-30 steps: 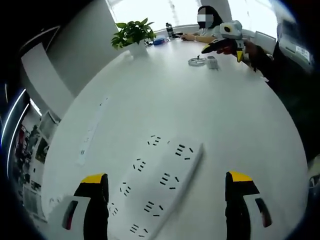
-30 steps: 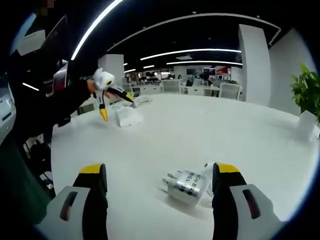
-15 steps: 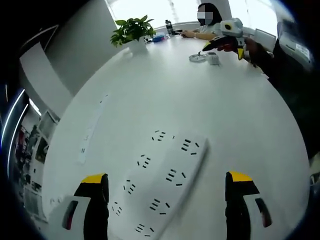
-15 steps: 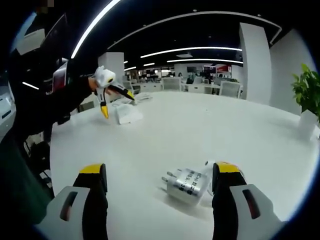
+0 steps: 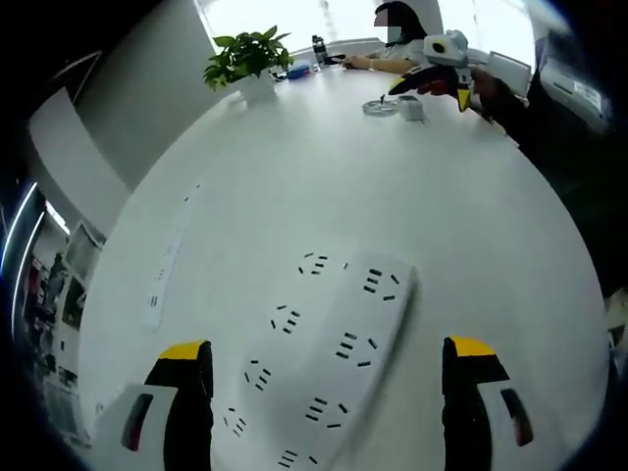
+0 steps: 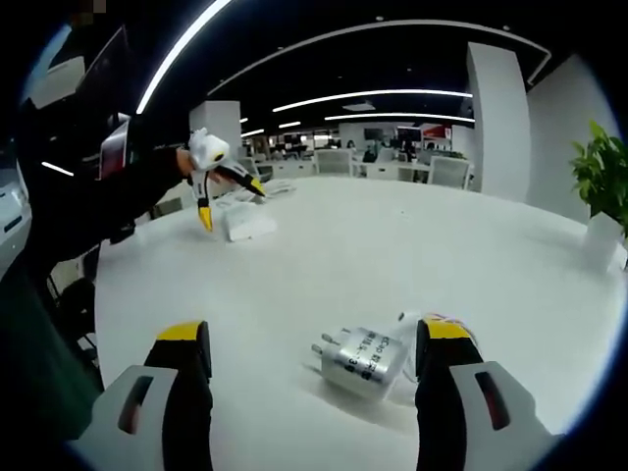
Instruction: Straighten the power strip on the desk, plug the charger into it
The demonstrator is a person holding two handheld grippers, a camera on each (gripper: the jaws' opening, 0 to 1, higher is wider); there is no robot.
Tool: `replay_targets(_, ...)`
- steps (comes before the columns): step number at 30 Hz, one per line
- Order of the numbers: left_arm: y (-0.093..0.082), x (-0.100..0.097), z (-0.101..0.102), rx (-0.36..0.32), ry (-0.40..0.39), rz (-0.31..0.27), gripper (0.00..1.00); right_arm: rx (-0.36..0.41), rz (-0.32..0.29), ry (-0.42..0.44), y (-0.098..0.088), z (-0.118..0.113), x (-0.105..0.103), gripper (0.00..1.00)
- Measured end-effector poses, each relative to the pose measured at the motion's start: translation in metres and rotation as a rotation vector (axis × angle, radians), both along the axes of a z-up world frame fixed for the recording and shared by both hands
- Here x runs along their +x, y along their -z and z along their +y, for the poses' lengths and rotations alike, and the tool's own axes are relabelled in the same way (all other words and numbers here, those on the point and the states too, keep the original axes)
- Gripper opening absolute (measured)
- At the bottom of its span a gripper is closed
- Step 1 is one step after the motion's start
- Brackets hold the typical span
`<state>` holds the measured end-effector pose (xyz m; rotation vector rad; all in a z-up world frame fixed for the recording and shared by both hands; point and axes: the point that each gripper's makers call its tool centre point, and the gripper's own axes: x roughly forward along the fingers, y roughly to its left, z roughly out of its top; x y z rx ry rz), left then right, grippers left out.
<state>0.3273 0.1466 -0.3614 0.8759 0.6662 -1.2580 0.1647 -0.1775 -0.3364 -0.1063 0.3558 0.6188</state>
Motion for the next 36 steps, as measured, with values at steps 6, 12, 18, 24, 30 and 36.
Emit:
replay_targets(6, 0.002, 0.001, 0.002, 0.013, 0.010, 0.012, 0.99, -0.001, 0.000, -0.001, 0.000, 0.001, 0.002, 0.85)
replay_targets(12, 0.004, 0.004, 0.004, 0.017, 0.011, 0.020, 0.99, -0.002, 0.006, -0.004, 0.002, 0.002, 0.003, 0.85)
replay_targets(18, 0.004, 0.009, 0.006, 0.012, 0.009, 0.028, 0.99, -0.004, 0.005, 0.002, 0.001, 0.000, 0.003, 0.85)
replay_targets(24, 0.005, 0.015, 0.008, -0.001, -0.010, 0.043, 0.99, -0.010, 0.004, 0.003, 0.000, 0.000, 0.002, 0.85)
replay_targets(30, 0.010, 0.013, 0.012, 0.024, 0.003, 0.055, 0.99, -0.011, 0.005, 0.007, 0.000, -0.001, 0.003, 0.85)
replay_targets(36, 0.008, 0.015, 0.013, 0.029, 0.006, 0.052, 0.99, -0.012, 0.007, -0.001, 0.001, 0.002, 0.003, 0.85)
